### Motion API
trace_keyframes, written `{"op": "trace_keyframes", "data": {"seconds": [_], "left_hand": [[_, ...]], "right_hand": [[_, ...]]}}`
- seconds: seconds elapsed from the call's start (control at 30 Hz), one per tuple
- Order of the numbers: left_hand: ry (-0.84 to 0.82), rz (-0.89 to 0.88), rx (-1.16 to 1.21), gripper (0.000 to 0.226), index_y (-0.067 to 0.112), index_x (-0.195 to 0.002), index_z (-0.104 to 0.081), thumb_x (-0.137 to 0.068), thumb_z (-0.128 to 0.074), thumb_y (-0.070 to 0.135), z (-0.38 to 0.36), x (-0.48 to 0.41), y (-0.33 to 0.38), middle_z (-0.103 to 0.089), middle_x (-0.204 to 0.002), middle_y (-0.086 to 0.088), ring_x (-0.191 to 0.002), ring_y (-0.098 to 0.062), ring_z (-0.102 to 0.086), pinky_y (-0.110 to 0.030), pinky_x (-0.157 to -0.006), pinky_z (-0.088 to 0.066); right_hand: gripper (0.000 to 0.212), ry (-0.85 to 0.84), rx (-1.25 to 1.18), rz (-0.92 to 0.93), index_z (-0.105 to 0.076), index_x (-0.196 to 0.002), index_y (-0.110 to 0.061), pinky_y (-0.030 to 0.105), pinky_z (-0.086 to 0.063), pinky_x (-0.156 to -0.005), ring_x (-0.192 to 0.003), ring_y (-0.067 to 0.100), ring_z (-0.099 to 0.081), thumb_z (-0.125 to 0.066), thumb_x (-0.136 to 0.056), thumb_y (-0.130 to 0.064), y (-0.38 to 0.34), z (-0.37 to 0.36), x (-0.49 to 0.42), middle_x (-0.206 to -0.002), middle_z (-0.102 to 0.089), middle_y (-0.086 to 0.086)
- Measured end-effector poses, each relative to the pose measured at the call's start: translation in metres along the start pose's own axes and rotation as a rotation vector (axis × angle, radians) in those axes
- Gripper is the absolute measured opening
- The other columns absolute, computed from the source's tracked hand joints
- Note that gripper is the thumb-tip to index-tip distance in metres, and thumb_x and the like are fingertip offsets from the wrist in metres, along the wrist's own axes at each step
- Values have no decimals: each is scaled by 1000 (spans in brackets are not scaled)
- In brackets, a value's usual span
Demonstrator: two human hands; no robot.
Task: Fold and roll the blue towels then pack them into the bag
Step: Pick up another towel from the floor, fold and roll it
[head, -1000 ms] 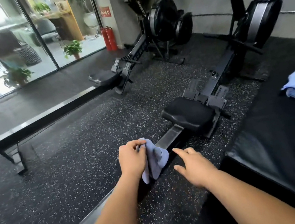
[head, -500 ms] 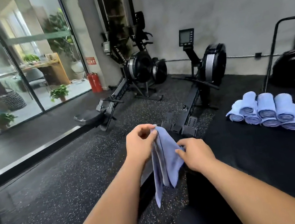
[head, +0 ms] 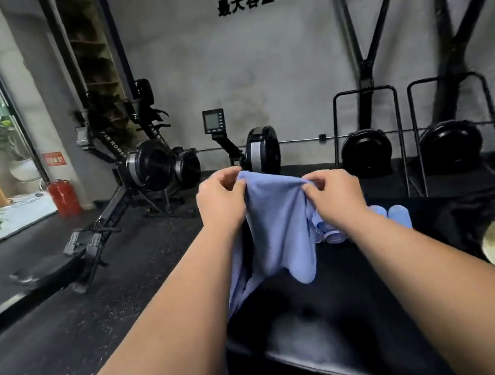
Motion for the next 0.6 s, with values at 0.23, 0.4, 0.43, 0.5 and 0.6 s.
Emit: {"op": "trace_keyframes", "data": {"seconds": [0.23, 0.4, 0.43, 0.5, 0.6], "left_hand": [[-87, -127, 182, 24, 31, -111, -77, -91, -72, 18, -84, 21, 67, -76, -93, 19, -88, 5, -69, -13, -84, -52], [-600, 91, -186, 6, 33, -85, -68, -86, -68, 27, -177, 136, -36, -71, -85, 13, -90, -17, -70, -26, -82, -52], [-730, 133, -287, 5, 30, -79, -65, -84, -65, 33, -190, 167, -63, -71, -83, 10, -92, -22, -71, -30, -84, -54], [-907, 177, -416, 17, 26, -71, -58, -80, -58, 41, -199, 214, -103, -68, -78, 7, -88, -26, -70, -37, -85, -56], [-923, 224, -401, 19, 25, -75, -62, -84, -62, 42, -199, 239, -121, -70, -79, 12, -86, -19, -68, -37, -87, -56]], "right_hand": [[20, 345, 99, 14, -76, -104, -32, 39, -52, -88, -96, 21, -65, -59, -93, -35, 35, 114, 15, -99, -75, -10], [23, -217, 677, -196, -66, -84, -28, 39, -45, -88, -99, 28, -64, -54, -88, -47, 144, 70, 89, -105, -72, 1], [30, -396, 757, -243, -70, -92, -28, 38, -45, -91, -106, 27, -64, -52, -88, -52, 170, 55, 112, -112, -72, 1], [43, -669, 838, -331, -73, -105, -31, 40, -45, -97, -115, 25, -62, -49, -87, -62, 211, 30, 154, -121, -70, -1], [52, -610, 904, -286, -76, -105, -32, 41, -44, -94, -113, 27, -56, -42, -91, -70, 233, 18, 172, -121, -66, 1]]}}
Point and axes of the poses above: each hand's wrist, its own x-axis away from the middle knuckle, its own z-axis out of the back of the hand, y = z × x, the point moved 7 cm from there along -x, towards the middle knuckle
